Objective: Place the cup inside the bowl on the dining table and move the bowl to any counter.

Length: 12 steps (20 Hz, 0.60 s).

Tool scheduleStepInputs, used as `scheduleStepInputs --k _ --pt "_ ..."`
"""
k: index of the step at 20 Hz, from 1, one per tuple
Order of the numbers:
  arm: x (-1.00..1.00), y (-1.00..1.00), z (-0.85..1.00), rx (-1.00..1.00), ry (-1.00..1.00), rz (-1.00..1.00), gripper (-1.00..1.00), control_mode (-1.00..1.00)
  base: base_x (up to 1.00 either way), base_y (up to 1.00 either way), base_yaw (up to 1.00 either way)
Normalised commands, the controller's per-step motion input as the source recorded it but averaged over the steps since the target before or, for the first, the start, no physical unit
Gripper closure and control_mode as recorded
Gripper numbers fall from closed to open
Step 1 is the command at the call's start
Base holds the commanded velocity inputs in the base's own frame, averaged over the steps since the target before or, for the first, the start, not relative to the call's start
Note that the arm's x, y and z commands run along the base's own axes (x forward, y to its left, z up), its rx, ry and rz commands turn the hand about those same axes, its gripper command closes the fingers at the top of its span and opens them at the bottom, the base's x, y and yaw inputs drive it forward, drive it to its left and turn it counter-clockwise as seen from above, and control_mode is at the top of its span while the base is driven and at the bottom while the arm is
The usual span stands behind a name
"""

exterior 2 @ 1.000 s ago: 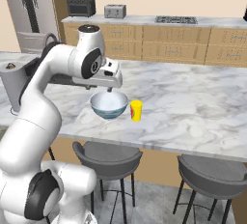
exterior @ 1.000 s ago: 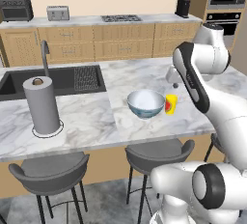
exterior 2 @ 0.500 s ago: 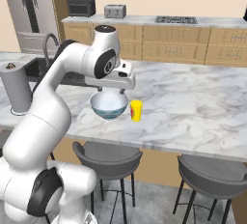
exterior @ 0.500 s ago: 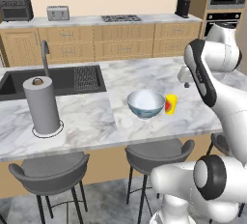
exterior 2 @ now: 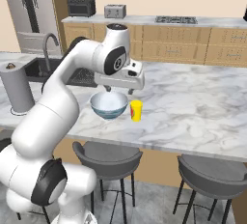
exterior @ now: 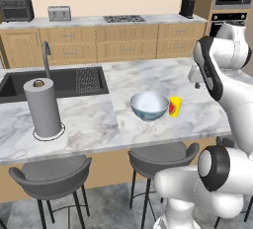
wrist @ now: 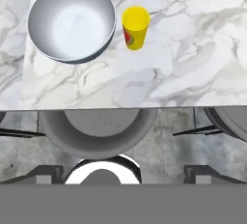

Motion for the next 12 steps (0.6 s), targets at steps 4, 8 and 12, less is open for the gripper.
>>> scheduleStepInputs --k 4,8,12 --pt "0.2 0.0 0.0 0.0 0.08 -0.13 -1.0 -1.0 0.0 0.0 0.0" --pt "0.07 0.0 0.0 0.04 0.02 -0.12 -1.0 -1.0 0.0 0.0 0.0" --pt "0.05 0.0 0.0 0.07 0.0 -0.11 -1.0 -1.0 0.0 0.0 0.0"
